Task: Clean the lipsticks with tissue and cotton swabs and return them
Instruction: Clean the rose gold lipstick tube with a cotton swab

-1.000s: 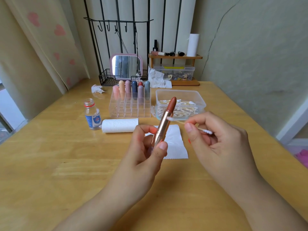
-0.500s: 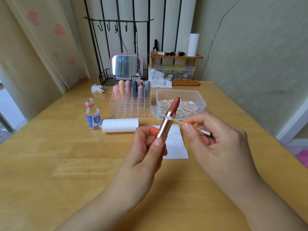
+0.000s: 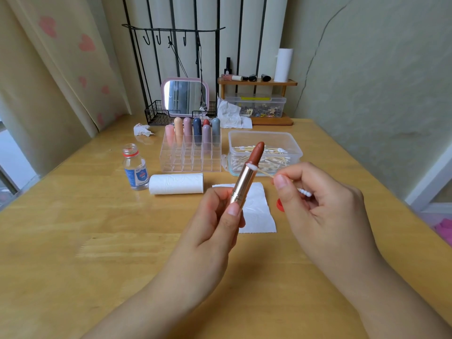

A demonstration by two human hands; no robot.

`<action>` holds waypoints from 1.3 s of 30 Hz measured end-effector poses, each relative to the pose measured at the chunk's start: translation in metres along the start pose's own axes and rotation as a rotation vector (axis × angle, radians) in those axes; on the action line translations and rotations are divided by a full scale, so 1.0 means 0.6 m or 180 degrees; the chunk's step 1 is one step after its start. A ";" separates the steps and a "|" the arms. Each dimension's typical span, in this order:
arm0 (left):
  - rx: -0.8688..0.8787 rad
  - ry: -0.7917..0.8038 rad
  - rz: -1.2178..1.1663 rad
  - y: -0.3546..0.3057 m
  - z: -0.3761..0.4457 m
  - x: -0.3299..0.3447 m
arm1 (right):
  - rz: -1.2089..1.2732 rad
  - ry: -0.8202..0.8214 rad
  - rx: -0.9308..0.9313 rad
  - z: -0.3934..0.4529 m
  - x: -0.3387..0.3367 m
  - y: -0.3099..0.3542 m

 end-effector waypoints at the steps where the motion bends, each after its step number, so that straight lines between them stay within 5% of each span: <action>1: 0.0008 -0.0009 0.0004 0.000 0.000 0.000 | -0.0011 0.0047 -0.0009 -0.002 0.001 0.000; 34: 0.0089 -0.0314 0.0234 -0.002 -0.003 0.001 | -0.0172 -0.0125 -0.0153 0.001 0.001 0.012; 39: 0.0159 -0.0277 0.0244 -0.002 -0.001 0.003 | -0.0174 0.0218 -0.0229 -0.007 0.011 0.011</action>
Point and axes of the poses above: each hand's wrist, its own z-axis towards the middle knuckle, its own x-axis out of the palm, y = z × x, the point moved 1 cm from there along z, towards the middle knuckle, and after that the axes turned 15 degrees about x, right-handed, at the moved point
